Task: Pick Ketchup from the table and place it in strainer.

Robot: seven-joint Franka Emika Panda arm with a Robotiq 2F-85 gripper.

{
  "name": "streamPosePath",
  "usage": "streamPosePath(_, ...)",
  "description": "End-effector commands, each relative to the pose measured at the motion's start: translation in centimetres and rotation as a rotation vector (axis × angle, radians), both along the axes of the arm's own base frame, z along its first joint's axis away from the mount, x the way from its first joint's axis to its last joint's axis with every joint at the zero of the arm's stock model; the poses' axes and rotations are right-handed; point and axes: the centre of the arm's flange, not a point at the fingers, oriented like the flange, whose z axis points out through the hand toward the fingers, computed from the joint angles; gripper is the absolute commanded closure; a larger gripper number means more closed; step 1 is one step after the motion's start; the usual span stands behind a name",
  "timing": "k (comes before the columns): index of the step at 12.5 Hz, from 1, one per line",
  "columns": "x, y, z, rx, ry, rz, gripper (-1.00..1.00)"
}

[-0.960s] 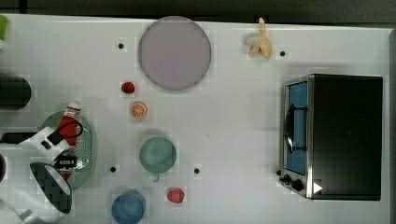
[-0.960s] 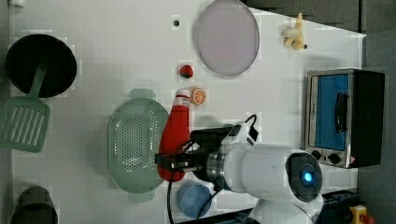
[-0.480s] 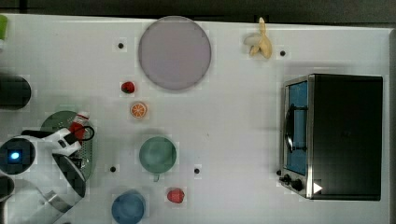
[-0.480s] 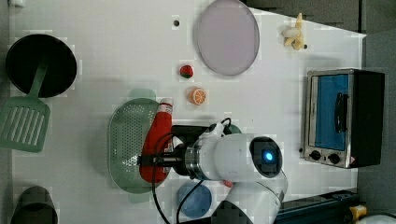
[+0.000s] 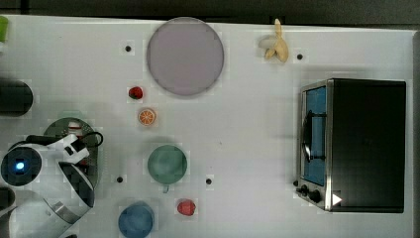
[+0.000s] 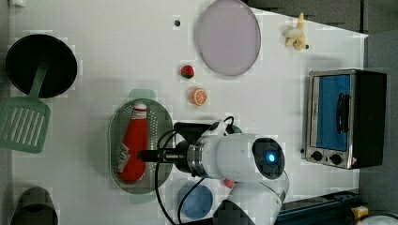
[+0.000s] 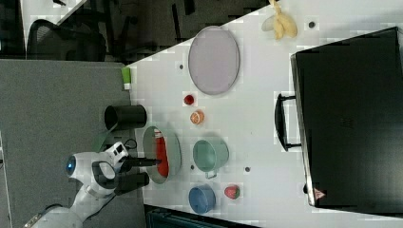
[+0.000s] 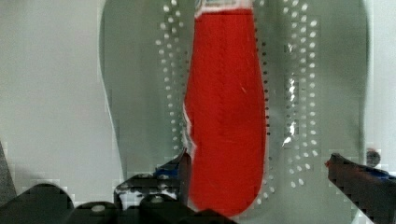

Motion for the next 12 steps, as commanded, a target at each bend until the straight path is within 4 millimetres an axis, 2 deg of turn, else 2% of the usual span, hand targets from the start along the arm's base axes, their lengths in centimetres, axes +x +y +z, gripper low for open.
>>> streamPosePath(1, 3.1, -1.3, 5.6, 0.005, -0.100, -0.100, -1.00)
streamPosePath(3, 5.4, -4.8, 8.8, -0.040, -0.141, -0.163, -1.00)
streamPosePath(5, 7.6, -9.4, 12.4, -0.105, -0.163, -0.246, -1.00)
streamPosePath(9, 11.1, -21.0, 19.6, -0.220, -0.175, -0.468, -1.00)
streamPosePath(12, 12.4, -30.1, 25.1, -0.266, -0.140, -0.636, -1.00)
